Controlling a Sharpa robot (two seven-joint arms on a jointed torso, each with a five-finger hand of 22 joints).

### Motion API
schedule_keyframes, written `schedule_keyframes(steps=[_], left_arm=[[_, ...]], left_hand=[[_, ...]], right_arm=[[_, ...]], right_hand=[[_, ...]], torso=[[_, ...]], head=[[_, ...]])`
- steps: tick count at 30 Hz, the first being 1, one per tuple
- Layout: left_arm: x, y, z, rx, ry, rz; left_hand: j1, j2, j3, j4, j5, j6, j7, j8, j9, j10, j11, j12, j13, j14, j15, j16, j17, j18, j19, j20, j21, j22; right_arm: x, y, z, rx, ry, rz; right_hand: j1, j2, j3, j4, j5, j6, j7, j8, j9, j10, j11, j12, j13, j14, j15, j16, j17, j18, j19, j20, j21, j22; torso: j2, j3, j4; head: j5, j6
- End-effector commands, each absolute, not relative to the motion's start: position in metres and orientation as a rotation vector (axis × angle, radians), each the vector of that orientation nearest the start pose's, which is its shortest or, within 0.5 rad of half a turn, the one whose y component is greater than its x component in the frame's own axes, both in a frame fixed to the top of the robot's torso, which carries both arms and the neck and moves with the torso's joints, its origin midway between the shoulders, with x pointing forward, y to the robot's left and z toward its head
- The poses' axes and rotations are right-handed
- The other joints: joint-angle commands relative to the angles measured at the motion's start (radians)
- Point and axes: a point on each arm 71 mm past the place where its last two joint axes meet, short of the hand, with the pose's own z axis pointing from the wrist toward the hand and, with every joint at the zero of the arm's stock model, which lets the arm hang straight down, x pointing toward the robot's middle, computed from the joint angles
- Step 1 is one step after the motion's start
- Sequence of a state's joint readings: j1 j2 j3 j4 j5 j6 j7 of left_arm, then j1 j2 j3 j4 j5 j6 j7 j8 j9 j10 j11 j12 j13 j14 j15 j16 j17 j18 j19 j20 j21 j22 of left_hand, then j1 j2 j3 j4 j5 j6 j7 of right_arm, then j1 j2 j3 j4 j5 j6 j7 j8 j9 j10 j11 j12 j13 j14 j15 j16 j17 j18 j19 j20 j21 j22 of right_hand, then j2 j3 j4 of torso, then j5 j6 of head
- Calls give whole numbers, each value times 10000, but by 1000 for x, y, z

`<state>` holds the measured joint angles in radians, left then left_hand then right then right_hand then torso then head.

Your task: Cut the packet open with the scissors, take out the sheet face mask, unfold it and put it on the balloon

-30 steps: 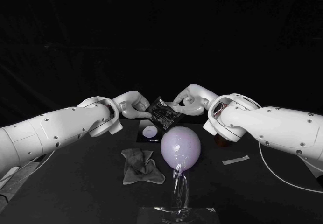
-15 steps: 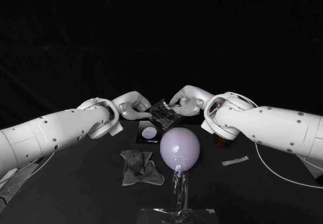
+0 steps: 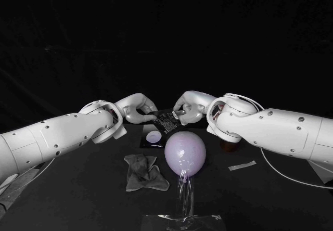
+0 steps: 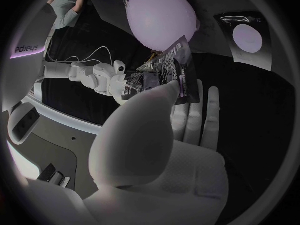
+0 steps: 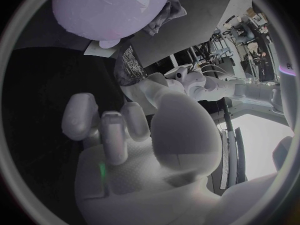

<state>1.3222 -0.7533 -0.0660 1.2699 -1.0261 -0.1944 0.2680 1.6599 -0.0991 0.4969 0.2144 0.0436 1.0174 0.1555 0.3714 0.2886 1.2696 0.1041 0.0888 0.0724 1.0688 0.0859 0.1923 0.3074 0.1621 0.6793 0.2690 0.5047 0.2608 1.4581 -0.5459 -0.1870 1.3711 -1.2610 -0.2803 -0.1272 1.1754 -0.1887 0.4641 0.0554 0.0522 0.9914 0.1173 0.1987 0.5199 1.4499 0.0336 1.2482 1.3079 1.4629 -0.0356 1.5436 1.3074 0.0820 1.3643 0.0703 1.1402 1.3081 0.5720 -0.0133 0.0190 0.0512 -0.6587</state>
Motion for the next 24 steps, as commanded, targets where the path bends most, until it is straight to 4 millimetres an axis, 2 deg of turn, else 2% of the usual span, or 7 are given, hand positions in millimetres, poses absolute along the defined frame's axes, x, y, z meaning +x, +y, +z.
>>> schedule_keyframes(steps=[1,11,14,15,17,20,24], left_arm=[[538,211,-136,345,15805,-10237],[539,213,-136,334,15782,-10204],[539,213,-136,326,15782,-10193],[539,213,-136,321,15781,-10193],[539,213,-136,310,15780,-10197],[539,213,-136,279,15785,-10228],[539,213,-136,214,15788,-10324]], left_hand=[[-143,-2,142,-58,41,-97,2,71,703,101,-25,-60,15,78,-1,11,19,-61,-79,-5,101,69],[-367,-41,378,-246,39,-130,-1,127,764,113,-26,-73,26,71,-1,14,48,-76,-220,-6,301,218],[-425,-45,436,-296,39,-141,1,140,780,112,-24,-78,28,69,0,15,56,-80,-259,-5,353,256],[-425,-45,436,-296,39,-141,1,140,780,112,-24,-78,28,69,0,15,56,-80,-259,-5,353,256],[-425,-45,436,-296,39,-141,1,140,780,112,-24,-78,28,69,0,15,56,-80,-259,-5,353,256],[-464,-47,474,-329,39,-147,1,150,792,114,-23,-79,31,66,1,15,61,-82,-286,-4,387,281],[-503,-47,509,-358,38,-158,3,158,802,114,-22,-82,32,61,2,14,66,-86,-313,-2,418,304]], right_arm=[[525,-90,-118,-3263,16410,6480],[527,-93,-117,-3312,16296,6411],[526,-93,-116,-3255,16269,6565],[526,-94,-116,-3222,16235,6593],[525,-94,-115,-3199,16156,6651],[524,-95,-114,-3151,15989,6742],[525,-96,-113,-3118,15920,6801]], right_hand=[[-159,-275,-256,111,-36,65,1,-72,-24,69,17,41,625,923,69,63,1923,35,-22,74,29,1144],[-710,-783,-1831,846,-46,110,-81,-134,-40,184,-17,461,917,929,22,79,1971,24,34,65,85,1206],[-58,-254,-4637,1648,17,114,-71,-173,-38,169,37,553,999,931,29,88,2008,14,70,81,113,1261],[522,239,-6188,2408,-67,140,-51,-176,-34,172,23,612,1044,936,20,95,2037,-7,120,108,179,1311],[612,131,-6312,2401,-42,135,-41,-182,-36,170,-5,615,1048,937,57,96,2042,-1,123,94,182,1317],[2168,1274,-5331,1857,96,349,-141,-98,-18,291,-88,874,1201,996,-15,167,2277,-33,245,57,397,1403],[3570,2111,-4147,1323,560,585,-291,-128,-135,378,-245,1082,1330,1026,-157,204,2401,-74,389,-45,643,1507]], torso=[[1,3,4],[0,7,-6],[1,10,-12],[-1,10,-14],[-4,11,-15],[-5,11,-17],[-3,12,-16]], head=[[-25,-3],[-9,32],[-25,35],[-30,39],[-27,41],[-33,51],[-71,61]])
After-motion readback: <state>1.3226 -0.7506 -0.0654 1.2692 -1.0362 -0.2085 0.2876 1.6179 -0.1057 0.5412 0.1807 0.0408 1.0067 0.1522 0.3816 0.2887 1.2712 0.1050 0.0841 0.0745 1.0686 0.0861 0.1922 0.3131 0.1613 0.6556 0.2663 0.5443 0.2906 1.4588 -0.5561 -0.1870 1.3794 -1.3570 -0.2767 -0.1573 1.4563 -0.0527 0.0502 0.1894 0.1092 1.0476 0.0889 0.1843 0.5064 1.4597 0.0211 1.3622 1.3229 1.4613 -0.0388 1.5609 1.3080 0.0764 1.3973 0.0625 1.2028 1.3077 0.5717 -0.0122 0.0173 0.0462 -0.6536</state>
